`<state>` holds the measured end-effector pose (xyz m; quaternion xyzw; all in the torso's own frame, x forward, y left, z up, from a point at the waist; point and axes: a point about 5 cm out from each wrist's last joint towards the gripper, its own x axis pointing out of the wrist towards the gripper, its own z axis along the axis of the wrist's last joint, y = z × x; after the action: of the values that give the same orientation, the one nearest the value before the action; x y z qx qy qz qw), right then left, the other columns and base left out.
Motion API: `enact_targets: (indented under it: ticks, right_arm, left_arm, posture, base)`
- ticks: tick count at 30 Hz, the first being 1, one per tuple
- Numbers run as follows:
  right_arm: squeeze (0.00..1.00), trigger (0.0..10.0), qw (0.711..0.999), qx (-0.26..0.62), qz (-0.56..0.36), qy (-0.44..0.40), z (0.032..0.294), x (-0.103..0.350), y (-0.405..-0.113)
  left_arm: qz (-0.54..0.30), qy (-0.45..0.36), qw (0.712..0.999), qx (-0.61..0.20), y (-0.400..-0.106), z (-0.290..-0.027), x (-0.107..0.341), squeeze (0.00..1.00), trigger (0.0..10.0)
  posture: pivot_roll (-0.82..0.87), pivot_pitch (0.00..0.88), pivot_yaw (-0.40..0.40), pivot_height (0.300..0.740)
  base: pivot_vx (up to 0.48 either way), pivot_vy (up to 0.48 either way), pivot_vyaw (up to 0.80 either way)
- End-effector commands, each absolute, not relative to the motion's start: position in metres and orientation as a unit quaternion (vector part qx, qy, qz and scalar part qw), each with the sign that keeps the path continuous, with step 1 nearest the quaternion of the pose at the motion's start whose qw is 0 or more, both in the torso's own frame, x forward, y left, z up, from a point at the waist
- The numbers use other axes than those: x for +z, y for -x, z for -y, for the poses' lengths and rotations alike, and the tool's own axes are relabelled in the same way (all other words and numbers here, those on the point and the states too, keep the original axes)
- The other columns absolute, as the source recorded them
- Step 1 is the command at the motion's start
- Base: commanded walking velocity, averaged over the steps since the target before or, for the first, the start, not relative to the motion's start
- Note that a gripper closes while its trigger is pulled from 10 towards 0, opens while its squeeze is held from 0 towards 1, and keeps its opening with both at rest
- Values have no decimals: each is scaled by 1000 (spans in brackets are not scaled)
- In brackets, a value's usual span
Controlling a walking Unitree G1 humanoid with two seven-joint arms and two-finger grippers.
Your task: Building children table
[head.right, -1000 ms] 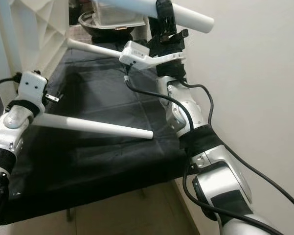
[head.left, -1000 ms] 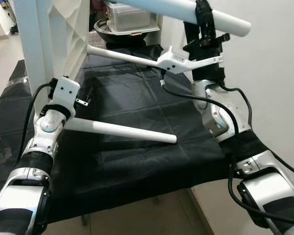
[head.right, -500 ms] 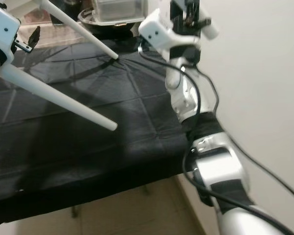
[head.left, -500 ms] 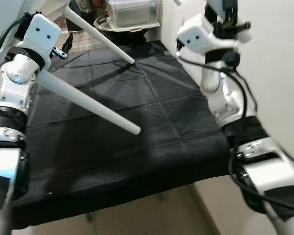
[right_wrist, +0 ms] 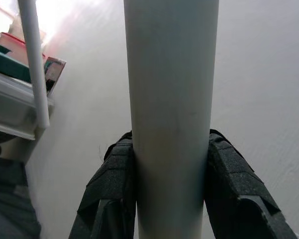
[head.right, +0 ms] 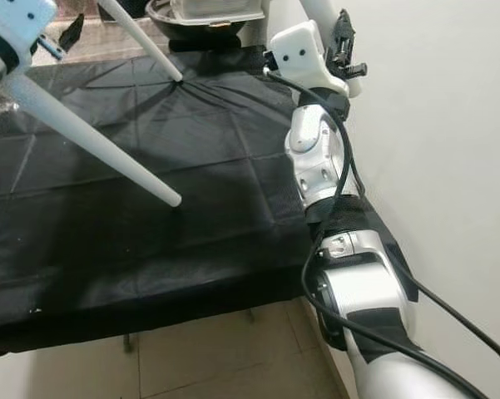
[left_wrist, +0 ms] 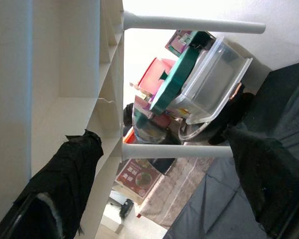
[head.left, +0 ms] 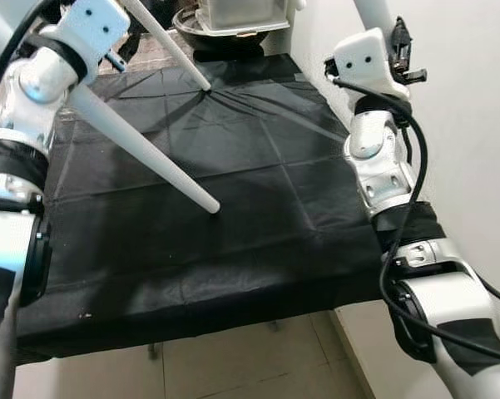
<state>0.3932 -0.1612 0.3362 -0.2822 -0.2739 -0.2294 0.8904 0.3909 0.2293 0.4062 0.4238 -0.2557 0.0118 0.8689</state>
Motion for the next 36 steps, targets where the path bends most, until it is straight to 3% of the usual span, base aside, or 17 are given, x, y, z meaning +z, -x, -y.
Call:
enact_targets:
  ticks: [1, 5, 8, 13, 15, 20, 24, 36]
  right_arm:
    - [0, 0, 915, -295, 152, 227, 209, 299, -396]
    - [0, 0, 945, -263, 81, 177, 202, 266, -399]
    - [0, 0, 948, -258, 68, 171, 201, 258, -399]
    - [0, 0, 965, -221, 18, 140, 187, 228, -398]
    - [0, 0, 965, -221, 18, 140, 187, 228, -398]
    - [0, 0, 975, -192, -22, 106, 174, 207, -395]
    - [0, 0, 977, -186, -27, 104, 172, 204, -393]
    - [0, 0, 984, -157, -47, 73, 156, 196, -389]
  left_arm:
    - [305, -382, 867, 96, -369, -261, 447, 0, 10000]
    - [319, -387, 861, 83, -372, -244, 455, 0, 10000]
    - [319, -387, 862, 71, -374, -238, 456, 0, 10000]
    - [300, -395, 868, -13, -391, -200, 428, 0, 10000]
    - [300, -395, 868, -13, -391, -200, 428, 0, 10000]
    - [267, -450, 836, -166, -402, -154, 356, 0, 10000]
    - [263, -453, 828, -200, -402, -144, 336, 0, 10000]
    - [242, -388, 848, -267, -386, -124, 273, 0, 10000]
  posture:
    - [117, 53, 42, 740]
    - [123, 50, 39, 740]
    - [123, 46, 43, 740]
    - [119, 40, 44, 740]
    - [119, 40, 44, 740]
    - [108, 40, 49, 740]
    - [108, 43, 48, 740]
    - [110, 46, 46, 740]
  base:
    - [0, 0, 0]
    - [0, 0, 0]
    - [0, 0, 0]
    - [0, 0, 0]
    - [0, 0, 0]
    - [0, 0, 0]
    - [0, 0, 0]
    - [0, 0, 0]
